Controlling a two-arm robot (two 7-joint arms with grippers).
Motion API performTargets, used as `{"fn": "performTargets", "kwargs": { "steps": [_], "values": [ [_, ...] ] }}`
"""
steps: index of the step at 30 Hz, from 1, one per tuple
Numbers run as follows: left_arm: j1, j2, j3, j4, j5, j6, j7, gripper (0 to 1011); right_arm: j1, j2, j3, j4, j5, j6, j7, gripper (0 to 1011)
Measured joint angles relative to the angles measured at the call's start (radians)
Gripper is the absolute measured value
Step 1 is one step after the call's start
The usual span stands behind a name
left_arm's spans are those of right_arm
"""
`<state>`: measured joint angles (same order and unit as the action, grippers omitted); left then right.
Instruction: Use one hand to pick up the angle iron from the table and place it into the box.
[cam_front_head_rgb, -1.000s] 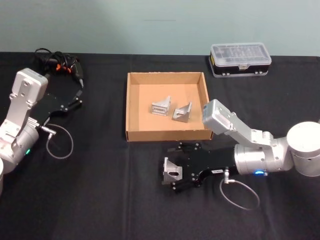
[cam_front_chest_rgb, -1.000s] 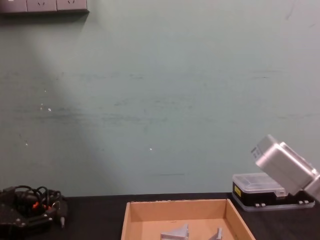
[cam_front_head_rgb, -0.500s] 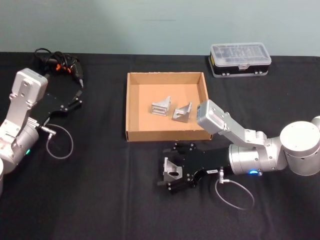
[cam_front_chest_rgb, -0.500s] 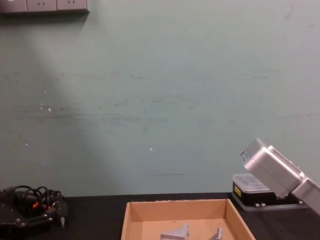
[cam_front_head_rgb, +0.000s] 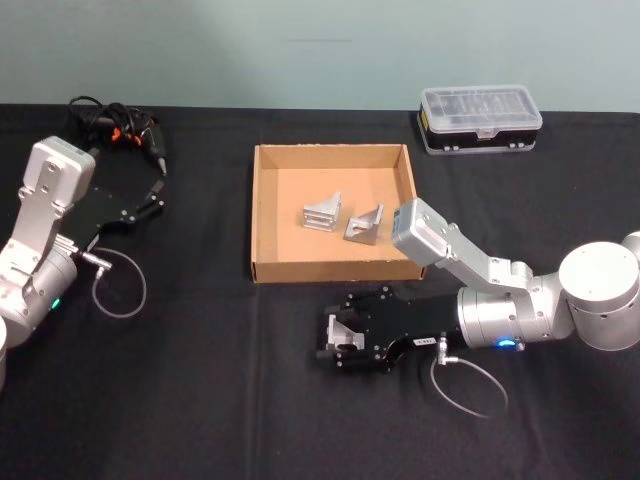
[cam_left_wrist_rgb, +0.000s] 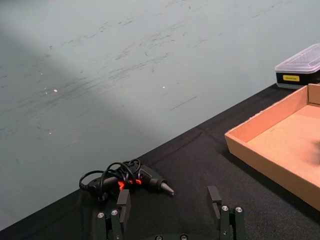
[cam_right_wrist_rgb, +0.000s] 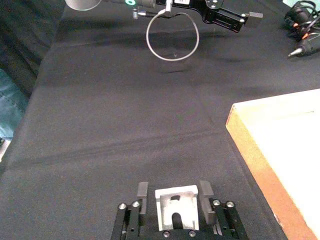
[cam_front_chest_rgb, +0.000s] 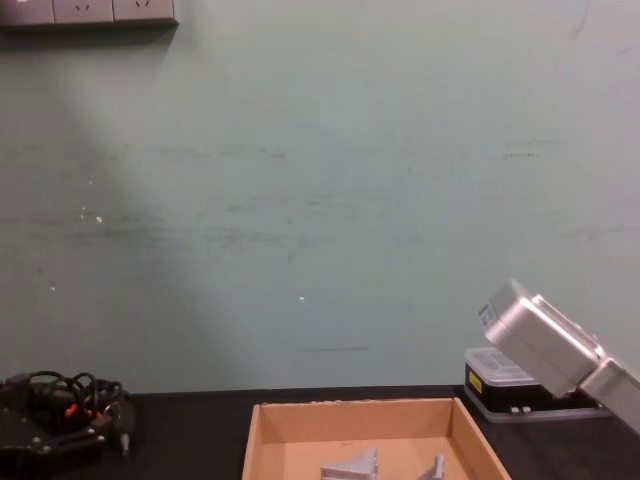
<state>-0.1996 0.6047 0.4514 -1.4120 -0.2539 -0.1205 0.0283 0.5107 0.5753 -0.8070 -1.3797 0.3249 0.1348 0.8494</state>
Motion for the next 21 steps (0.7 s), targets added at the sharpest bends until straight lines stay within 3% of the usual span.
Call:
{"fn": "performTargets", "kwargs": {
  "steps": [8,14,21],
  "values": [
    [0.0,0.0,0.0,0.0,0.0,0.0,0.0,1000,0.001,-0.006,0.002,0.006,-0.002,0.0,-0.004,457],
    [0.0,0.0,0.0,0.0,0.0,0.0,0.0,1000,0.0,-0.005,0.01,0.0,0.001,0.001,-0.007,457],
    [0.0,0.0,0.0,0.0,0.0,0.0,0.0,1000,0.003,0.002,0.053,-0.044,0.039,0.002,-0.027,457]
  ]
}}
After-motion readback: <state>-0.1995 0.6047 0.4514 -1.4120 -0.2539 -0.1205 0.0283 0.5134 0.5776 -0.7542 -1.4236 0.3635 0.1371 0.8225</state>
